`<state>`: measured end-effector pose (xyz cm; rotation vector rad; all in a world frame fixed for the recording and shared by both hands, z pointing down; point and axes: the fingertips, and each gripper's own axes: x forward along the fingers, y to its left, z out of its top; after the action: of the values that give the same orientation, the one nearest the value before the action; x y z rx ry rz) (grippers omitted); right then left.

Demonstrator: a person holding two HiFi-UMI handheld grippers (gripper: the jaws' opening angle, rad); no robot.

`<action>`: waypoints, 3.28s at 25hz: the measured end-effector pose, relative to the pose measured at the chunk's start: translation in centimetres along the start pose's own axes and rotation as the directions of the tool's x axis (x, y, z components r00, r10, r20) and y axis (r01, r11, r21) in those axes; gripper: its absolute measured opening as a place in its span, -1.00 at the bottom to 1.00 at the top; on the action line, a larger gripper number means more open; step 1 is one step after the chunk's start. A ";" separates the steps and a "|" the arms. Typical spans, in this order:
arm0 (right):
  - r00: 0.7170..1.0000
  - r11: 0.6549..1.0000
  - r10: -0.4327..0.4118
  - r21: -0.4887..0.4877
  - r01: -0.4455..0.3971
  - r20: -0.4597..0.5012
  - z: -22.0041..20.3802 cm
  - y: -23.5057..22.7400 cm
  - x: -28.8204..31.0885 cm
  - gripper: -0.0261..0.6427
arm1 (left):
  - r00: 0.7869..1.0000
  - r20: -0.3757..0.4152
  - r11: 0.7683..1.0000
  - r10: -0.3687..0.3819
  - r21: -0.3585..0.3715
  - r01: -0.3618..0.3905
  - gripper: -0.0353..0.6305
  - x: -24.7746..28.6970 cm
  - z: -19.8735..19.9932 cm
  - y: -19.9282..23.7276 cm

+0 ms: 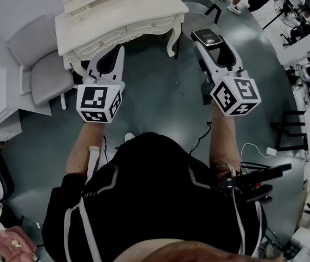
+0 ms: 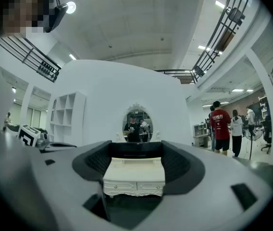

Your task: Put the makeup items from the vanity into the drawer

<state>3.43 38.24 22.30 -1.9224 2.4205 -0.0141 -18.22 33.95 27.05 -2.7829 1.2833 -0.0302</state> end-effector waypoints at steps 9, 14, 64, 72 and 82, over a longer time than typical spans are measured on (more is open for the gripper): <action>1.000 1.000 -0.005 0.011 0.005 0.000 0.2 1.9 0.9 0.06 | 1.000 0.004 1.000 0.012 -0.004 -0.012 -0.88 -1.1 0.1 2.5; 1.000 1.000 -0.015 0.018 0.014 0.010 -0.2 3.3 2.2 0.06 | 1.000 0.007 1.000 0.003 -0.015 -0.003 -0.88 -2.0 -0.9 4.4; 0.994 0.991 0.109 0.083 -0.108 -0.005 -3.6 -27.1 27.8 0.06 | 0.988 -0.124 0.995 0.095 0.039 -0.091 -0.88 36.5 -4.1 6.1; 0.994 0.994 0.099 0.054 -0.096 -0.045 -4.8 -27.0 35.1 0.06 | 0.993 -0.097 0.998 0.071 0.003 -0.071 -0.88 41.6 -5.4 12.2; 0.988 0.996 0.085 0.035 -0.081 -0.127 -6.3 -26.4 46.1 0.06 | 0.992 -0.112 0.998 0.049 -0.032 -0.053 -0.88 47.9 -7.0 21.6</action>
<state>18.40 -12.81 28.08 -1.8620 2.5635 -0.1753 -3.81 -16.87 31.71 -2.8125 1.3920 -0.1641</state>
